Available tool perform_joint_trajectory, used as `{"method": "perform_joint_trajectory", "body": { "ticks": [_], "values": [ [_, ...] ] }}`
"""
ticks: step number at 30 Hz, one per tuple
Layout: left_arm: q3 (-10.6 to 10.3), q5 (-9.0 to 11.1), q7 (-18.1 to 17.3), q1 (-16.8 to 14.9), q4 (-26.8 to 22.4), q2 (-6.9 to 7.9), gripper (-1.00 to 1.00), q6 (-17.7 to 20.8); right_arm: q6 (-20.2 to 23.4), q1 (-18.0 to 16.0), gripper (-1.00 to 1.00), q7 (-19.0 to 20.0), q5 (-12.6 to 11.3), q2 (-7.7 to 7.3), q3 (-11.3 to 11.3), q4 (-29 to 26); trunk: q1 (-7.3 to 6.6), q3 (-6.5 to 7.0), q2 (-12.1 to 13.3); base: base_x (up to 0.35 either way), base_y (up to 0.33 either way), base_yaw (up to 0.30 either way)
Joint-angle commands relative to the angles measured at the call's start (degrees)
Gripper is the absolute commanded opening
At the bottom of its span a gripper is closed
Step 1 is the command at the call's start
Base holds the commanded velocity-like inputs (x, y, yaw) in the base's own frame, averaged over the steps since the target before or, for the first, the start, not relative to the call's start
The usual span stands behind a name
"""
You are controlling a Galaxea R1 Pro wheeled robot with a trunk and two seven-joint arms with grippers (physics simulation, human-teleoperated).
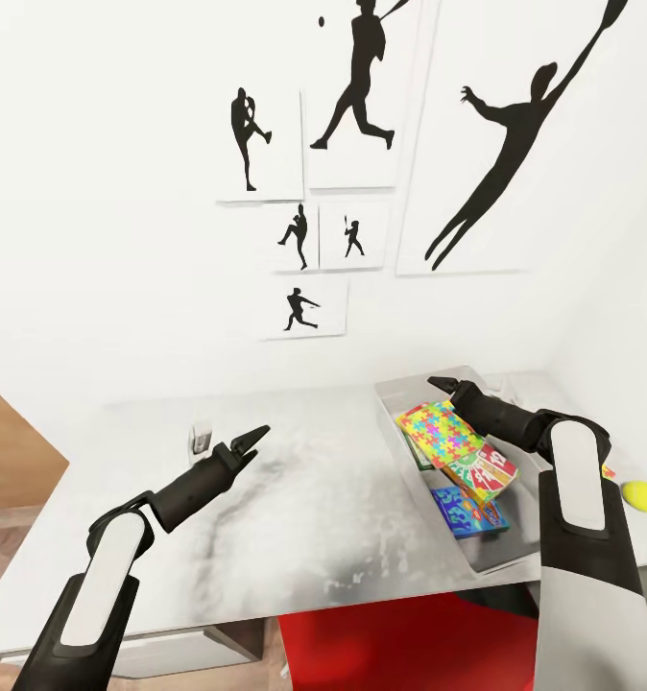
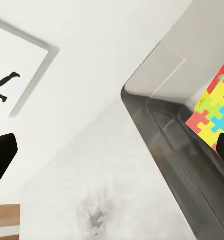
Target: Put all the toys in the child's room - the three board games (two on the bed and one on the table), the two jigsaw puzzles on the table, and the tennis ball on the table - inside the toy box on the table in the child's room.
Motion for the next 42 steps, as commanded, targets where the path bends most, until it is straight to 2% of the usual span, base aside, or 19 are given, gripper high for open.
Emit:
{"method": "perform_joint_trajectory", "body": {
  "ticks": [1,8,10,15,20,23,31,42],
  "values": [
    [0.11,-0.01,-0.17,-0.05,-0.01,-0.03,1.00,0.36,0.22,-0.07,1.00,-0.57,-0.60,0.05,-0.11,-0.05,0.03,-0.10,-0.11,0.000,0.000,0.000],
    [0.11,-0.01,-0.17,-0.05,-0.01,-0.03,1.00,0.36,0.22,-0.07,1.00,-0.57,-0.60,0.05,-0.11,-0.05,0.03,-0.10,-0.11,0.000,0.000,0.000],
    [0.76,-0.62,-0.83,0.58,-0.66,0.11,1.00,0.57,0.22,0.07,1.00,-1.23,-0.86,0.57,-0.72,-0.70,0.03,-0.10,-0.11,0.000,0.000,0.000],
    [2.38,-1.13,-2.43,0.93,-2.09,1.40,1.00,1.35,0.22,1.55,1.00,-1.32,-0.74,-0.98,-1.32,-2.30,0.03,-0.10,-0.11,0.000,0.000,0.000],
    [3.99,-1.29,-4.03,1.02,-2.55,1.80,1.00,1.68,0.22,2.11,1.00,-0.63,-0.62,-2.59,-1.59,-3.43,0.03,-0.10,-0.11,0.000,0.000,0.000],
    [4.72,-1.36,-4.99,1.03,-2.72,1.88,1.00,1.82,0.22,2.34,1.00,-0.37,-0.64,-3.06,-1.78,-3.67,0.03,-0.10,-0.11,0.000,0.000,0.000],
    [4.99,-1.43,-7.39,1.00,-2.92,1.96,1.00,2.02,0.22,2.58,1.00,0.02,-0.77,-3.55,-1.86,-3.96,0.03,-0.10,-0.11,0.000,0.000,0.000],
    [4.97,-1.51,-7.53,0.94,-2.99,1.96,1.00,2.21,0.22,2.65,1.00,0.27,-0.97,-3.74,-1.73,-4.07,0.03,-0.10,-0.11,0.000,0.000,0.000]
  ]
}}
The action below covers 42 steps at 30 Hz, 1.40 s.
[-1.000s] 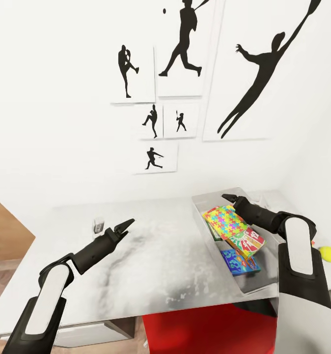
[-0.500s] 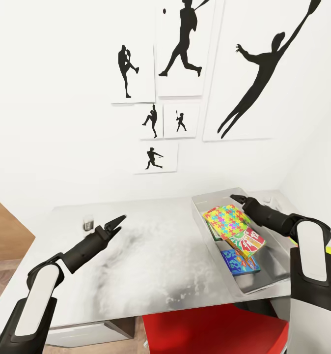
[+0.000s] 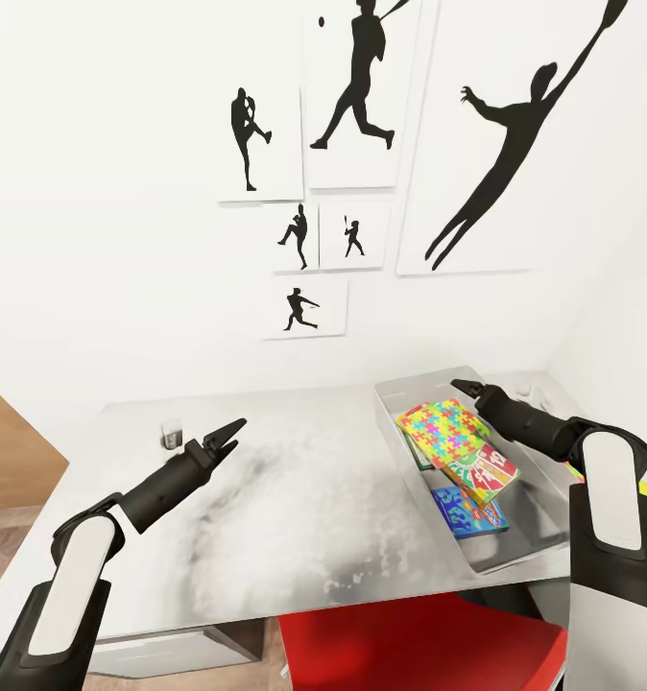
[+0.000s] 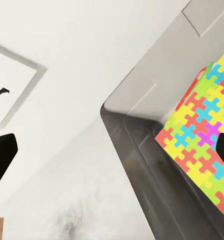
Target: Put all the toys in the child's room - the three board games (two on the bed and one on the table), the two jigsaw puzzles on the table, and the tennis ball on the table - inside the toy box on the table in the child's room.
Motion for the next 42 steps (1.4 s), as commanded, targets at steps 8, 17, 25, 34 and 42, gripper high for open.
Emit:
{"method": "perform_joint_trajectory", "body": {
  "ticks": [8,17,25,34,42],
  "values": [
    [0.07,0.00,-0.16,-0.09,0.01,0.01,1.00,0.47,0.20,-0.05,1.00,-0.54,-0.69,-0.04,0.05,-0.06,0.03,-0.10,-0.11,0.000,0.000,-0.100],
    [0.06,-0.01,-0.15,-0.10,0.04,-0.01,1.00,0.51,0.20,-0.04,1.00,-0.50,-0.72,-0.19,0.10,-0.07,0.03,-0.10,-0.11,0.000,0.000,-0.229],
    [0.04,-0.08,0.40,-0.23,0.00,-0.05,1.00,0.52,0.20,-0.19,1.00,-0.34,-0.79,-1.51,0.19,-0.07,0.03,-0.10,-0.11,0.000,0.000,-0.278],
    [-0.16,-0.17,1.41,-0.60,-0.04,-0.37,1.00,0.52,0.20,-2.76,1.00,6.31,-0.74,-6.61,5.13,-0.05,0.03,-0.10,-0.11,0.000,0.000,-0.295],
    [-0.25,-0.12,3.12,-0.74,-0.04,-0.46,1.00,0.52,0.20,-3.82,1.00,6.70,-0.37,-7.06,7.65,-0.01,0.03,-0.14,-0.11,0.000,0.000,-0.268]
  ]
}}
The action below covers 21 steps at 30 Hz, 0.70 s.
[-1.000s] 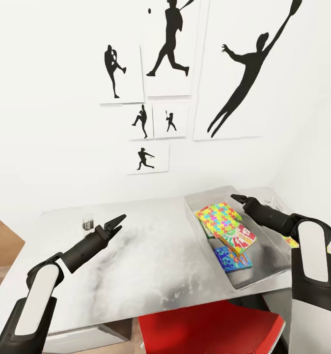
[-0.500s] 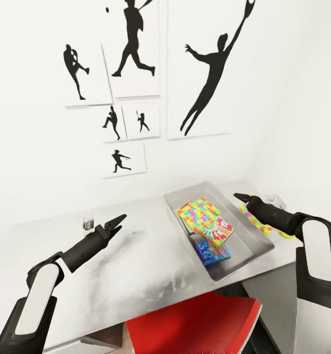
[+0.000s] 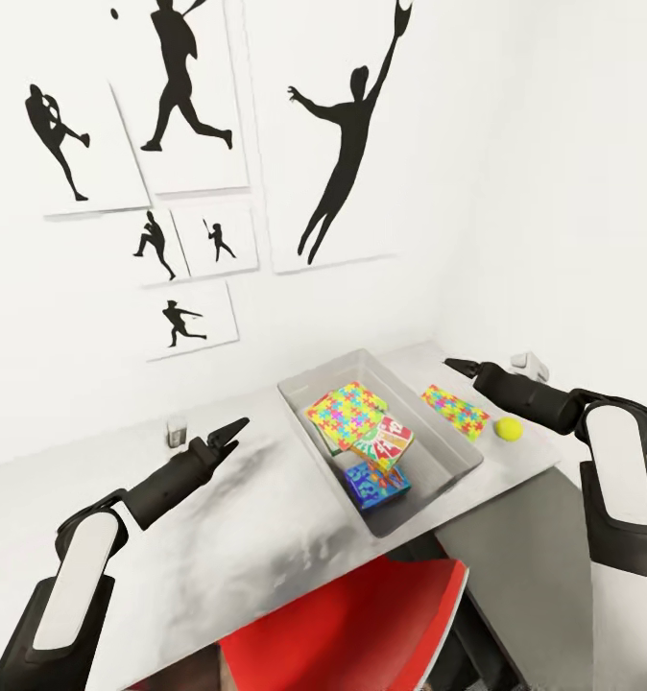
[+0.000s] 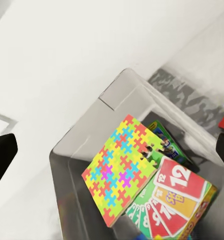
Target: Put all the toys in the child's room - the three board games (two on the bed and one on the table), the two jigsaw puzzles on the table, and the tennis ball on the table - inside the toy box on the table in the child's room.
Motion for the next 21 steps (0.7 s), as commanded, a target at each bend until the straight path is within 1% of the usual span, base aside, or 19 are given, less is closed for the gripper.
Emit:
{"method": "perform_joint_trajectory", "body": {
  "ticks": [1,2,3,5,15,18,19,21],
  "values": [
    [0.09,-0.01,0.09,-0.05,-0.02,-0.02,1.00,0.33,0.21,-0.18,1.00,-0.55,-0.54,-0.04,0.46,-0.02,0.03,-0.12,-0.11,0.000,0.000,-0.182],
    [0.08,0.00,0.31,-0.06,-0.02,-0.02,1.00,0.33,0.21,-0.26,1.00,-0.52,-0.50,-0.07,0.92,-0.02,0.03,-0.14,-0.11,0.000,0.000,-0.150],
    [0.07,0.04,0.75,-0.08,-0.02,-0.04,1.00,0.33,0.21,-0.43,1.00,-0.47,-0.37,-0.13,1.97,-0.01,0.03,-0.14,-0.11,0.000,0.000,-0.077],
    [0.06,0.04,0.93,-0.09,-0.02,-0.04,1.00,0.31,0.21,-0.49,1.00,-0.45,-0.33,-0.16,2.46,-0.01,0.03,-0.16,-0.11,0.000,0.000,-0.055],
    [0.10,0.12,1.32,-0.11,0.08,0.01,1.00,0.33,0.21,-1.15,1.00,-0.38,-0.30,-0.19,3.31,0.00,0.03,-0.18,-0.11,0.000,0.000,-0.021],
    [0.08,0.17,3.80,-0.56,0.21,-0.05,1.00,0.35,0.21,-3.22,1.00,-0.57,-0.28,-0.25,6.69,0.40,0.03,-0.27,-0.11,0.000,0.000,0.023],
    [0.08,0.17,3.80,-0.56,0.21,-0.05,1.00,0.35,0.21,-3.22,1.00,-0.57,-0.28,-0.25,6.69,0.40,0.03,-0.32,-0.11,0.000,0.000,0.035],
    [-0.30,0.42,6.48,-1.57,0.40,-0.52,1.00,0.43,0.21,-4.96,1.00,-0.74,-0.25,-0.31,10.03,1.52,0.03,-0.42,-0.11,0.000,0.000,0.044]
  ]
}}
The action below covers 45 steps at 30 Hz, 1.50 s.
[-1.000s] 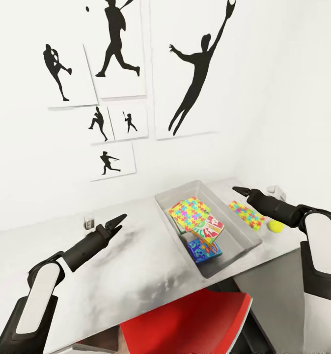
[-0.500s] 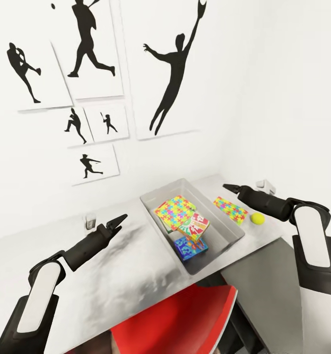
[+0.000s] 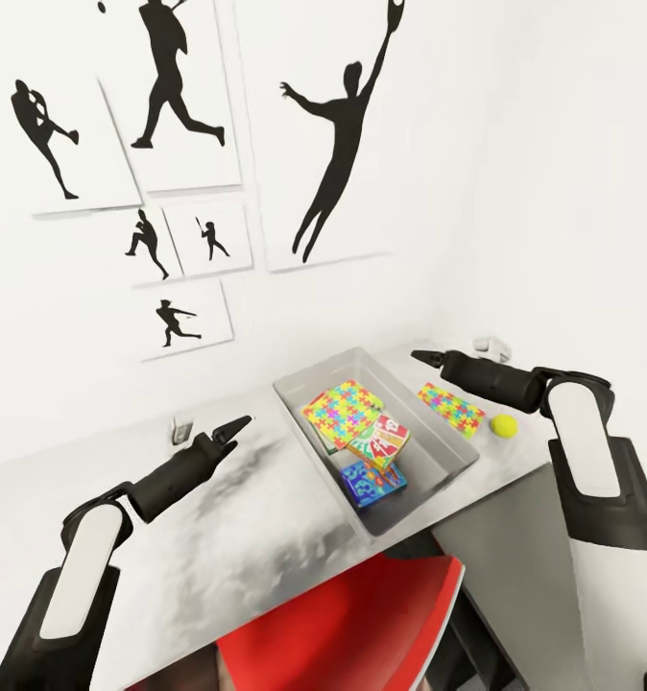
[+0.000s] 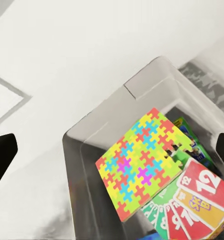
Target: Put all the toys in the child's room - the three board games (two on the bed and one on the table), the two jigsaw puzzles on the table, and the tennis ball on the table - inside the toy box on the table in the child's room.
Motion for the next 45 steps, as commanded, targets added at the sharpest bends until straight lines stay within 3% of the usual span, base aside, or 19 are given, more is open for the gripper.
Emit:
{"method": "perform_joint_trajectory", "body": {
  "ticks": [1,3,4,6,7,8,9,12,13,15,18,19,21,22,25,26,28,35,45],
  "values": [
    [0.08,-0.16,-0.21,-0.07,-0.01,-0.02,1.00,0.31,0.21,-0.09,1.00,-0.57,-0.49,-0.01,0.04,-0.02,0.03,-0.16,-0.12,0.000,0.000,0.045],
    [-1.38,0.24,4.30,-1.72,0.57,-1.68,1.00,0.37,0.21,-2.15,1.00,-0.71,-0.45,-0.38,3.56,2.18,0.03,-0.25,-0.12,0.000,0.000,0.037],
    [-1.38,0.24,4.30,-1.72,0.57,-1.68,1.00,0.37,0.21,-2.15,1.00,-0.71,-0.45,-0.38,3.56,2.18,0.03,-0.29,-0.12,0.000,0.000,0.033],
    [-5.05,1.18,15.89,-6.44,2.57,-5.21,1.00,0.44,0.21,-6.08,1.00,-0.69,-0.47,-1.25,8.03,7.90,0.03,-0.33,-0.12,0.000,0.000,0.019],
    [-5.05,1.18,15.89,-6.44,2.57,-5.21,1.00,0.44,0.21,-6.08,1.00,-0.69,-0.47,-1.25,8.03,7.90,0.03,-0.35,-0.12,0.000,0.000,0.017],
    [-6.31,1.86,20.62,-8.64,3.46,-6.19,1.00,0.45,0.21,-7.67,1.00,-0.60,-0.49,-1.51,9.26,10.23,0.03,-0.37,-0.12,0.000,0.000,0.013],
    [-6.31,1.86,20.62,-8.64,3.46,-6.19,1.00,0.45,0.21,-7.67,1.00,-0.60,-0.49,-1.51,9.26,10.23,0.03,-0.38,-0.12,0.000,0.000,0.013],
    [-10.16,7.25,34.42,-15.42,7.17,-8.23,1.00,-0.04,0.21,-12.78,1.00,-0.43,-0.51,-2.05,12.47,18.50,0.03,-0.41,-0.12,0.000,0.000,0.009],
    [-10.16,7.25,34.42,-15.42,7.17,-8.23,1.00,-0.04,0.21,-12.78,1.00,-0.43,-0.51,-2.05,12.47,18.50,0.03,-0.42,-0.12,0.000,0.000,0.007],
    [-12.93,12.90,41.27,-19.39,10.60,-8.89,1.00,-0.85,0.21,-16.34,1.00,-0.34,-0.47,-2.27,14.55,25.04,0.03,-0.43,-0.12,0.000,0.000,0.005],
    [-16.82,19.91,47.68,-25.11,16.75,-9.41,1.00,-2.68,0.21,-20.90,1.00,0.10,-0.37,-2.54,18.30,34.00,0.03,-0.44,-0.12,0.000,0.000,0.003],
    [-16.82,19.91,47.68,-25.11,16.75,-9.41,1.00,-2.68,0.21,-20.90,1.00,0.10,-0.37,-2.54,18.30,34.00,0.03,-0.45,-0.12,0.000,0.000,0.002],
    [-20.99,23.50,51.02,-31.15,24.28,-9.83,1.00,-4.43,0.21,-23.59,1.00,2.14,0.21,-3.16,22.31,39.92,0.03,-0.45,-0.12,0.000,0.000,0.001],
    [-20.99,23.50,51.02,-31.15,24.28,-9.83,1.00,-4.43,0.21,-23.59,1.00,2.14,0.21,-3.16,22.31,39.92,0.03,-0.45,-0.12,0.000,0.000,0.001],
    [-25.79,25.83,52.57,-36.42,31.46,-10.15,1.00,-6.06,0.21,-24.97,1.00,5.27,1.61,-4.24,25.58,43.02,0.03,-0.45,-0.12,0.000,0.000,0.000],
    [-25.79,25.83,52.57,-36.42,31.46,-10.15,1.00,-6.06,0.21,-24.97,1.00,5.27,1.61,-4.24,25.58,43.02,0.03,-0.45,-0.12,0.000,0.000,0.000],
    [-28.38,26.99,53.05,-38.77,34.71,-10.26,1.00,-7.34,0.21,-25.50,1.00,7.20,3.05,-5.01,26.98,44.19,0.03,-0.45,-0.12,0.000,0.000,0.000],
    [-31.75,28.16,53.84,-41.67,38.93,-10.32,1.00,-9.39,-0.48,-26.08,1.00,10.13,6.89,-6.33,28.66,45.70,0.03,-0.46,-0.12,0.000,0.000,0.000],
    [-33.02,28.39,54.60,-42.61,40.63,-10.17,1.00,-9.95,-2.03,-26.26,1.00,11.22,9.03,-6.95,29.20,47.27,0.03,-0.46,-0.12,0.000,0.000,0.000]
  ]
}}
